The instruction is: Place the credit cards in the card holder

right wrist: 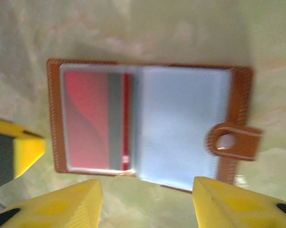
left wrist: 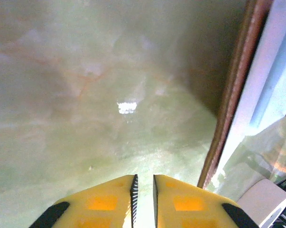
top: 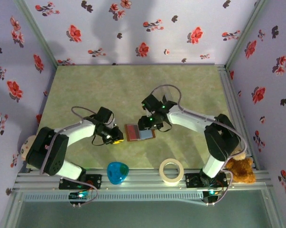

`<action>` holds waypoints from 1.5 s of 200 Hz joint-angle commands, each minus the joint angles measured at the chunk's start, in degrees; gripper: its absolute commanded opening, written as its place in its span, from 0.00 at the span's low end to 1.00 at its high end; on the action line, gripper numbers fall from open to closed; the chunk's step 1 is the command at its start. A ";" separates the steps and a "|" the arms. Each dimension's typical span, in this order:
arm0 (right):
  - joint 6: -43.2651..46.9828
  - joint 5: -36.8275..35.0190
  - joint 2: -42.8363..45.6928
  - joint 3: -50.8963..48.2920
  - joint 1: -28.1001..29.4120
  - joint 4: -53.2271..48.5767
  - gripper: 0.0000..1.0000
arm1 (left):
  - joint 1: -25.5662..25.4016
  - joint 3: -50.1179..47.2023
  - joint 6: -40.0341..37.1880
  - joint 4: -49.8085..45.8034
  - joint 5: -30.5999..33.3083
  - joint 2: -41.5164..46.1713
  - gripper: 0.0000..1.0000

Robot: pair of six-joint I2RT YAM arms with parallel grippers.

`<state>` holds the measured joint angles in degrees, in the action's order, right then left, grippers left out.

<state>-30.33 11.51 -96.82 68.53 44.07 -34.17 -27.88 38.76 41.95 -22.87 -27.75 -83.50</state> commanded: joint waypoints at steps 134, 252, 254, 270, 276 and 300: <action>10.67 -0.62 9.54 1.91 -27.60 2.65 0.63 | -0.18 14.25 -4.75 -13.33 11.77 20.48 0.40; 19.86 -3.14 -2.76 12.18 -25.24 -1.68 0.65 | -0.20 13.97 -3.64 -7.20 3.31 17.83 0.45; 19.69 -2.74 -2.98 12.29 -25.30 -1.75 0.65 | -0.17 13.97 -3.64 -7.19 3.31 17.85 0.45; 18.89 -0.22 -4.11 12.50 -25.69 -1.42 0.72 | -0.16 13.97 -4.02 -7.14 3.22 17.30 0.46; 18.61 0.10 -4.49 12.46 -25.83 -1.34 0.75 | -0.16 13.95 -4.35 -7.18 3.19 16.99 0.46; 17.31 4.16 -5.39 11.63 -26.10 -0.40 0.75 | -0.16 14.41 -4.82 -8.23 2.48 15.13 0.47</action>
<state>-11.99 10.11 -100.71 79.75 18.22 -34.61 -27.88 53.08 38.61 -30.68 -23.38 -66.57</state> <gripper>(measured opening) 0.752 0.464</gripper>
